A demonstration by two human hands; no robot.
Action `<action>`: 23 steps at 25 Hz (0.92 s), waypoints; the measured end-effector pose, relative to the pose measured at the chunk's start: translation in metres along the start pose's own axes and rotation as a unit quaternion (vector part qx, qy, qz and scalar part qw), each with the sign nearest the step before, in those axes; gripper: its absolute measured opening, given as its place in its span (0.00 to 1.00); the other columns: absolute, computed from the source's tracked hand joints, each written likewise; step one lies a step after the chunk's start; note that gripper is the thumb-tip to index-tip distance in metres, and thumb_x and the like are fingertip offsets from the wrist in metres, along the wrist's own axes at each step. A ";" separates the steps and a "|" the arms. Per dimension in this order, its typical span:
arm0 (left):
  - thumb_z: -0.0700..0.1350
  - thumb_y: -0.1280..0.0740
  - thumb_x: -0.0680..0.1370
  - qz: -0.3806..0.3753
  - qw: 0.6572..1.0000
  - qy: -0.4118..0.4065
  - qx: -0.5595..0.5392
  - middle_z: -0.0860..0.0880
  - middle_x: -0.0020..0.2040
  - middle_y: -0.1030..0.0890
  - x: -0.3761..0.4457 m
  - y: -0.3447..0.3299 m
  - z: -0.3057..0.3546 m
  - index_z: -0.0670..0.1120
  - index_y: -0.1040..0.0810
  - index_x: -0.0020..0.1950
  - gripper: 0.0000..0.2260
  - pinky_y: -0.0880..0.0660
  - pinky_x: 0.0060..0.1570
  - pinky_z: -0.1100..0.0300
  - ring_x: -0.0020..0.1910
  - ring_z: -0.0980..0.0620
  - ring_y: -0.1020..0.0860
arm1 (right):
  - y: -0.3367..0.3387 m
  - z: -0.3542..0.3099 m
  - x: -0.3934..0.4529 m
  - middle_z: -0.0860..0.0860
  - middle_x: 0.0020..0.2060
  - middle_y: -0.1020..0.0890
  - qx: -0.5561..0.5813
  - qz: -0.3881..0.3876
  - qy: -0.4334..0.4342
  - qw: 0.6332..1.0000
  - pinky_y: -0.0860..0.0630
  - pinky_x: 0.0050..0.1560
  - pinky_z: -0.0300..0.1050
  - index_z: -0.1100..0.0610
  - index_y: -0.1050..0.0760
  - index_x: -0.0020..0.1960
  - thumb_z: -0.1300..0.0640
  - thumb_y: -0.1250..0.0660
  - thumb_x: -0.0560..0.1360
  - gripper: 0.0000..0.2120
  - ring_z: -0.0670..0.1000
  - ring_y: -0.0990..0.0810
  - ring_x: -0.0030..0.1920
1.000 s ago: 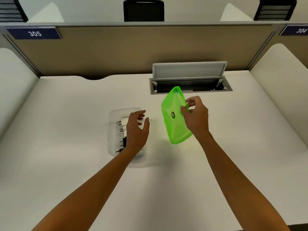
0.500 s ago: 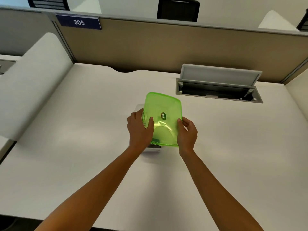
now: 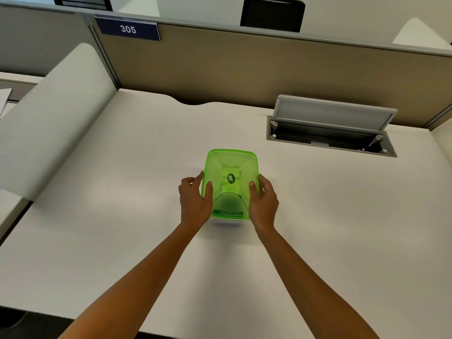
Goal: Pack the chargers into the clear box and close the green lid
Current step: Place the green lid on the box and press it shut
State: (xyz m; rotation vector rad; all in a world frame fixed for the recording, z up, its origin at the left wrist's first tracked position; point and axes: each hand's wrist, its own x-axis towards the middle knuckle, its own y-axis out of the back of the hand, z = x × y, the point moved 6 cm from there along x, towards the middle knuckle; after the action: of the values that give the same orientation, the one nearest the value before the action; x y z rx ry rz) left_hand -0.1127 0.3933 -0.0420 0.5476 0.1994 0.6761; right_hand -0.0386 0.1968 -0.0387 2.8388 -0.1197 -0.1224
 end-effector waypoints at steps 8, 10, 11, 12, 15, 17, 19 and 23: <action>0.58 0.44 0.83 -0.008 0.996 0.076 0.049 0.45 0.47 0.19 -0.002 0.001 -0.008 0.53 0.25 0.68 0.18 0.24 0.50 0.50 0.47 0.45 0.20 | -0.004 0.004 -0.002 0.52 0.59 0.23 0.007 -0.023 -0.021 0.999 0.28 0.44 0.30 0.53 0.28 0.66 0.51 0.34 0.79 0.17 0.51 0.24 0.56; 0.60 0.45 0.82 -0.008 0.992 0.109 0.064 0.43 0.43 0.17 -0.004 -0.001 -0.013 0.47 0.24 0.57 0.19 0.24 0.45 0.50 0.44 0.41 0.20 | -0.004 0.006 -0.003 0.52 0.55 0.25 -0.031 -0.031 -0.024 0.999 0.29 0.41 0.34 0.50 0.29 0.66 0.47 0.35 0.79 0.18 0.51 0.24 0.52; 0.61 0.46 0.82 -0.010 0.990 0.125 0.069 0.42 0.41 0.18 -0.006 -0.001 -0.016 0.45 0.26 0.52 0.20 0.23 0.44 0.49 0.42 0.40 0.20 | -0.003 0.008 -0.004 0.51 0.54 0.26 -0.056 -0.035 -0.032 0.997 0.28 0.42 0.37 0.50 0.30 0.67 0.44 0.36 0.78 0.19 0.51 0.25 0.51; 0.61 0.46 0.82 -0.014 0.988 0.138 0.067 0.43 0.40 0.20 -0.009 -0.002 -0.019 0.44 0.29 0.48 0.21 0.22 0.43 0.47 0.40 0.39 0.20 | -0.003 0.011 -0.005 0.51 0.53 0.26 -0.084 -0.037 -0.049 0.995 0.28 0.44 0.42 0.50 0.31 0.67 0.41 0.37 0.78 0.21 0.52 0.24 0.50; 0.62 0.46 0.82 -0.026 0.989 0.141 0.045 0.43 0.37 0.21 -0.013 -0.003 -0.021 0.44 0.32 0.41 0.22 0.20 0.41 0.44 0.37 0.38 0.20 | -0.002 0.020 -0.007 0.52 0.55 0.23 -0.148 -0.040 -0.104 0.983 0.29 0.47 0.48 0.51 0.33 0.66 0.35 0.41 0.77 0.25 0.55 0.22 0.50; 0.61 0.46 0.82 -0.020 0.990 0.133 0.028 0.43 0.35 0.23 -0.014 -0.003 -0.019 0.44 0.34 0.39 0.22 0.22 0.37 0.45 0.36 0.39 0.21 | -0.002 0.021 -0.007 0.54 0.52 0.20 -0.176 -0.045 -0.100 0.978 0.27 0.46 0.49 0.51 0.33 0.63 0.34 0.44 0.77 0.24 0.58 0.20 0.49; 0.60 0.45 0.83 -0.006 0.992 0.121 0.022 0.46 0.32 0.26 -0.014 -0.003 -0.017 0.44 0.35 0.38 0.22 0.29 0.31 0.52 0.34 0.42 0.25 | -0.002 0.017 -0.006 0.56 0.47 0.18 -0.194 -0.043 -0.066 0.978 0.27 0.45 0.49 0.53 0.32 0.60 0.37 0.47 0.80 0.21 0.58 0.19 0.47; 0.58 0.45 0.83 0.011 0.994 0.105 0.014 0.48 0.30 0.29 -0.015 -0.004 -0.016 0.45 0.36 0.36 0.21 0.36 0.29 0.55 0.30 0.48 0.31 | 0.000 0.009 -0.007 0.51 0.32 0.23 -0.200 -0.013 0.001 0.980 0.34 0.39 0.46 0.56 0.30 0.55 0.48 0.50 0.84 0.15 0.56 0.25 0.34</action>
State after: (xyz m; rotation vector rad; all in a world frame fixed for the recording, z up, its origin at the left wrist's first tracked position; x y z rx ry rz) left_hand -0.1281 0.3882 -0.0578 0.5056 0.4009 0.7537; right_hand -0.0467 0.1947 -0.0462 2.4384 -0.0490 -0.1319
